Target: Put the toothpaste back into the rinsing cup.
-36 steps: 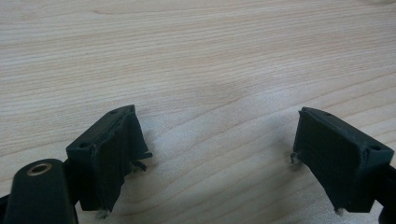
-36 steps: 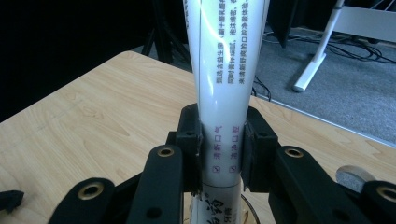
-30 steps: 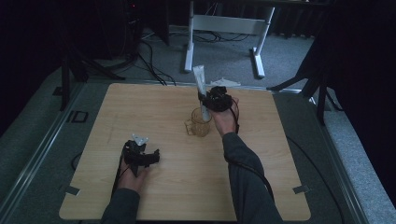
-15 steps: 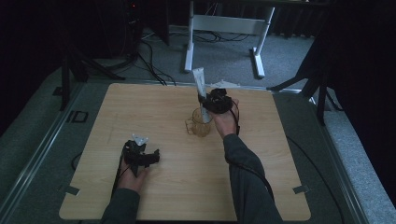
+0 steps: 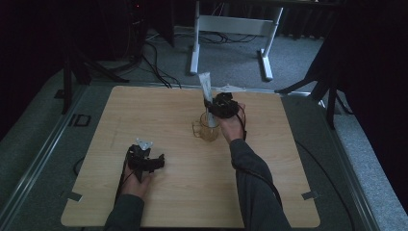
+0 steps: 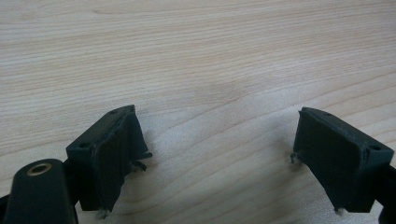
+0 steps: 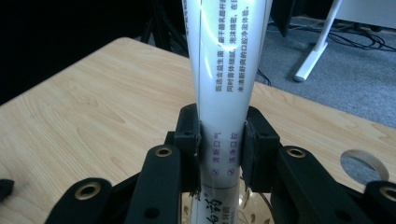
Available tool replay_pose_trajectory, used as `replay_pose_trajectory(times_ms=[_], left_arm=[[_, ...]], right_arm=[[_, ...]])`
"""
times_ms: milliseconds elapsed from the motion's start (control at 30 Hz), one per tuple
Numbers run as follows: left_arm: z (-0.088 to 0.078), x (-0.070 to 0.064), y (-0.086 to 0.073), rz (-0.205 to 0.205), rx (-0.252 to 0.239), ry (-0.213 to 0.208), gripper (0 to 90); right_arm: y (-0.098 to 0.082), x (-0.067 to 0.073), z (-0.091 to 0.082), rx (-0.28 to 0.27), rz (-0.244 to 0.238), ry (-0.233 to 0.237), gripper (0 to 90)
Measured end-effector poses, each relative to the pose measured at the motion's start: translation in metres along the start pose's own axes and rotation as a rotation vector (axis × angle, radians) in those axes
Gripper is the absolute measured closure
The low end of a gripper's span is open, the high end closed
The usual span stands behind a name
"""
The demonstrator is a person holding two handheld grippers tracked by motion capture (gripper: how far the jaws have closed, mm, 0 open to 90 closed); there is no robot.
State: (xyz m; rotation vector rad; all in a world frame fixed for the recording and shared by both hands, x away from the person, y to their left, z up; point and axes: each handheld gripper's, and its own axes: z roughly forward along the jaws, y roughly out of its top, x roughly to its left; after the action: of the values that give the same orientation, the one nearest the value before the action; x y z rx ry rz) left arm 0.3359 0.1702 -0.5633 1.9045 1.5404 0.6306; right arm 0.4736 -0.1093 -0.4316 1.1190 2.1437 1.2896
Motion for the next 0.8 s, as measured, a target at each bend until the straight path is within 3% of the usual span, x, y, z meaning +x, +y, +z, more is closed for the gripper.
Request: replay_pose_trajectory(times_ms=[800], left_arm=[[0.000,0.000,0.000,0.003,0.003,0.000,14.0]], right_arm=[[-0.029,0.000,0.008,0.062,-0.003,-0.009,71.1]])
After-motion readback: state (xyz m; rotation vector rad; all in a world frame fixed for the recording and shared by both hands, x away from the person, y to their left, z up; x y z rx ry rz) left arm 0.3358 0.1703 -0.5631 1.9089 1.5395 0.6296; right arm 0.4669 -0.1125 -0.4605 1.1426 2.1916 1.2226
